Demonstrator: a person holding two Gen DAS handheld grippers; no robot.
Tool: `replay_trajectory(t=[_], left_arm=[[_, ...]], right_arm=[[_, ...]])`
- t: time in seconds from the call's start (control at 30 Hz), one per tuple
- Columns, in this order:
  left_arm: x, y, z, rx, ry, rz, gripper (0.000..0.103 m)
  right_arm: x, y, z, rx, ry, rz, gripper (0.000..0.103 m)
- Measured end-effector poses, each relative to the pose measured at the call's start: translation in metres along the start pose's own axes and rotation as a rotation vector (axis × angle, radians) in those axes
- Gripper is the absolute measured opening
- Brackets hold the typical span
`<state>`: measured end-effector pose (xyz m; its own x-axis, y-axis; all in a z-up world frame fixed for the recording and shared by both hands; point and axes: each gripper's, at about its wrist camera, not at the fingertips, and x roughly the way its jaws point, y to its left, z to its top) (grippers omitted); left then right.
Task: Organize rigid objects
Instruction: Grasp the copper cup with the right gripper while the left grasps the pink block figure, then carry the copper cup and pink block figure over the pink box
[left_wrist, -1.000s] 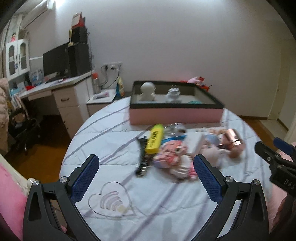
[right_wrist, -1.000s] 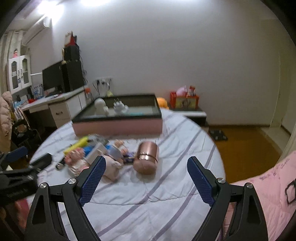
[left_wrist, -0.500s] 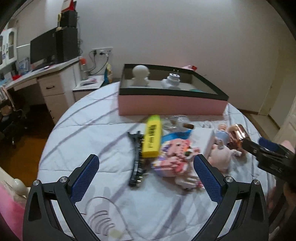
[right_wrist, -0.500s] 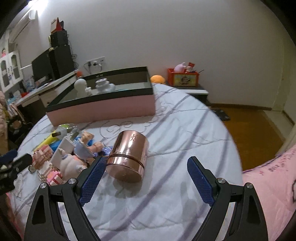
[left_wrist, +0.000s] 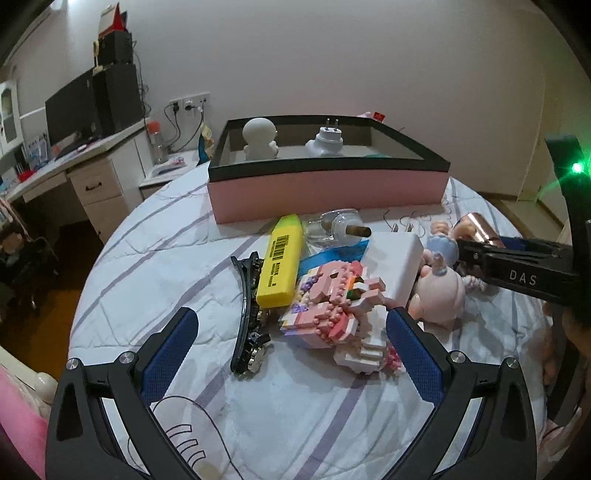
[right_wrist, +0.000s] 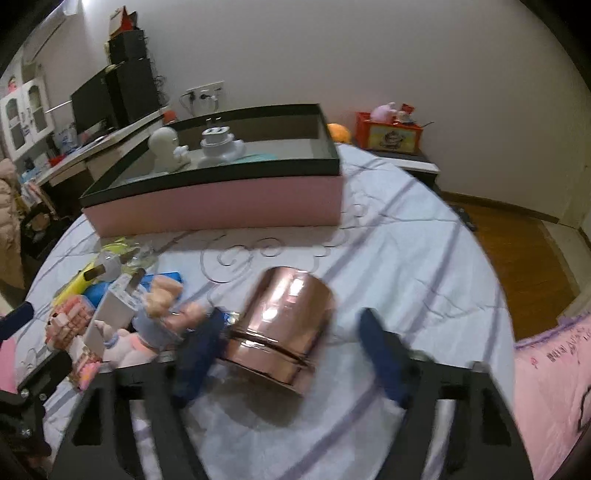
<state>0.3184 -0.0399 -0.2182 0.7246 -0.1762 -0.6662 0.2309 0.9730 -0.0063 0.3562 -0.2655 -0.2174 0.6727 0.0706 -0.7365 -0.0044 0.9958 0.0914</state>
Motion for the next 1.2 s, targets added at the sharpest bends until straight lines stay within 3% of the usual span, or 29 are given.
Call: replay_trajectory(t=[0.2, 0.27, 0.37, 0.43, 0.57, 0.77, 1.1, 1.2], left_arm=[[0.004, 0.006, 0.006, -0.063, 0.009, -0.003, 0.101], [0.008, 0.004, 0.008, -0.065, 0.024, -0.006, 0.096], [0.013, -0.006, 0.011, -0.026, 0.035, -0.006, 0.083], [0.013, -0.011, 0.014, 0.001, 0.032, 0.000, 0.062], [0.012, -0.015, 0.015, 0.034, 0.038, -0.012, 0.040], [-0.003, -0.008, 0.007, 0.006, 0.035, -0.054, 0.036], [-0.033, 0.017, -0.025, -0.034, 0.048, -0.045, 0.036], [-0.040, 0.021, -0.038, -0.020, 0.055, -0.010, 0.036]], right_arm=[[-0.004, -0.007, -0.005, -0.003, 0.003, 0.048, 0.051], [-0.005, -0.010, -0.008, -0.003, 0.011, 0.044, 0.050], [-0.002, -0.013, -0.011, 0.004, 0.022, 0.052, 0.049], [-0.003, -0.014, -0.010, 0.010, 0.019, 0.058, 0.048], [-0.003, -0.015, -0.010, 0.006, 0.017, 0.075, 0.048], [-0.012, -0.017, -0.019, 0.007, 0.004, 0.082, 0.048], [-0.038, -0.006, -0.044, -0.016, 0.015, 0.136, 0.048], [-0.048, 0.007, -0.055, -0.043, 0.021, 0.155, 0.048]])
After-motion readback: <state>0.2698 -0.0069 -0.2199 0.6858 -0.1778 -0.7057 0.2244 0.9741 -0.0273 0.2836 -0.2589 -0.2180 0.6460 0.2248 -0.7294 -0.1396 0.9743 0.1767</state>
